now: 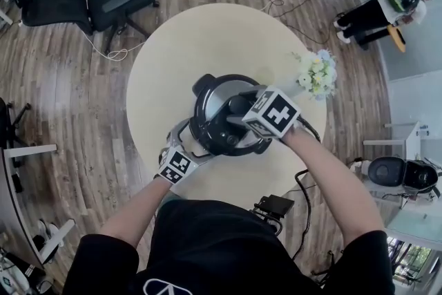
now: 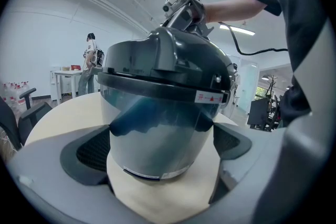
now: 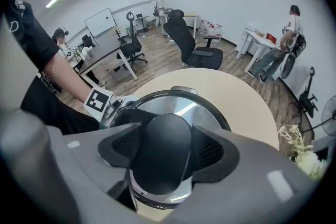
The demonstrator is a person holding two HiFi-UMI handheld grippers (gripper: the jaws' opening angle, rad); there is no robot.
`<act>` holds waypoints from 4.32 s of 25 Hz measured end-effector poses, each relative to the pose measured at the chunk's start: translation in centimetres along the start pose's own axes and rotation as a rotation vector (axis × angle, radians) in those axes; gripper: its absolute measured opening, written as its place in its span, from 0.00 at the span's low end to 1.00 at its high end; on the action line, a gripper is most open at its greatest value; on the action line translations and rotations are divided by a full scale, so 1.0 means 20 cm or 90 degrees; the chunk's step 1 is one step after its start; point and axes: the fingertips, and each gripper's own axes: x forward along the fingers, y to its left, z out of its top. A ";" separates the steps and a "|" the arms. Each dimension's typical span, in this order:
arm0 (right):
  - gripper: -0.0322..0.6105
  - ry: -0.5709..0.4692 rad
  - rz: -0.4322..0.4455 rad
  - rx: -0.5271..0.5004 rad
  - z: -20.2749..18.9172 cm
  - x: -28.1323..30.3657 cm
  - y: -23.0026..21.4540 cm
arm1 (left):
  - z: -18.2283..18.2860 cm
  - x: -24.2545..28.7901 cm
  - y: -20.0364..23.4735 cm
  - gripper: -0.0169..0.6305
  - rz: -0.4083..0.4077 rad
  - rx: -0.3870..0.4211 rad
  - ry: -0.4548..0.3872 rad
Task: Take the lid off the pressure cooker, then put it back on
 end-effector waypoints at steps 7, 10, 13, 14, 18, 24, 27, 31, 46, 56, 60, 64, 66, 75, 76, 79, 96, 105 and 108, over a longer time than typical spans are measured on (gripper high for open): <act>0.50 -0.015 -0.078 0.092 0.02 0.01 -0.01 | -0.02 -0.01 -0.02 0.94 0.009 0.000 -0.002; 0.49 -0.011 -0.123 0.131 0.03 0.01 -0.04 | -0.01 -0.01 -0.01 0.94 0.009 -0.001 -0.002; 0.49 -0.013 -0.153 0.169 0.01 0.01 -0.05 | -0.01 -0.01 -0.03 0.94 0.007 -0.001 -0.004; 0.49 -0.015 -0.161 0.182 0.01 0.00 -0.05 | -0.01 -0.01 -0.03 0.94 0.007 0.000 -0.005; 0.49 -0.009 -0.173 0.226 0.01 0.01 -0.07 | -0.01 -0.01 -0.03 0.94 0.011 -0.002 -0.011; 0.50 0.017 -0.192 0.298 0.01 0.01 -0.10 | 0.00 -0.01 -0.02 0.94 0.012 -0.001 -0.018; 0.50 -0.008 -0.222 0.419 -0.01 0.00 -0.14 | -0.01 -0.01 -0.02 0.94 0.012 -0.001 -0.018; 0.50 -0.022 -0.272 0.575 -0.06 -0.03 -0.19 | -0.01 0.00 -0.03 0.94 0.010 -0.002 -0.022; 0.50 0.109 -0.136 0.470 -0.13 0.02 -0.09 | -0.04 0.02 -0.03 0.94 0.011 -0.007 -0.019; 0.49 0.087 -0.111 0.523 -0.13 -0.08 -0.11 | -0.01 0.00 -0.03 0.94 0.014 -0.005 -0.014; 0.49 0.090 -0.120 0.522 -0.13 -0.19 -0.14 | -0.01 0.00 -0.02 0.94 0.013 -0.004 -0.011; 0.49 0.063 -0.118 0.538 -0.16 -0.32 -0.19 | -0.01 -0.01 -0.03 0.94 0.014 -0.006 -0.009; 0.49 0.047 -0.103 0.548 -0.17 -0.40 -0.19 | 0.00 0.00 -0.03 0.94 0.014 -0.006 -0.010; 0.49 -0.007 -0.040 0.569 -0.47 -0.72 0.00 | 0.01 -0.01 -0.07 0.94 0.013 -0.003 0.000; 0.49 -0.004 -0.038 0.572 -0.56 -0.77 0.03 | 0.02 -0.01 -0.10 0.94 0.014 -0.003 0.001; 0.49 0.016 -0.053 0.584 -0.79 -0.83 0.06 | 0.01 0.00 -0.09 0.94 0.014 -0.002 0.003; 0.49 0.186 -0.177 0.396 -1.82 -0.23 0.21 | 0.00 -0.01 -0.03 0.94 0.012 -0.004 0.015; 0.49 0.183 -0.149 0.297 -1.79 0.26 0.29 | -0.01 -0.01 -0.03 0.94 0.014 0.002 0.019; 0.49 0.186 -0.141 0.303 -1.79 0.38 0.31 | -0.02 -0.01 -0.03 0.94 0.015 0.002 0.021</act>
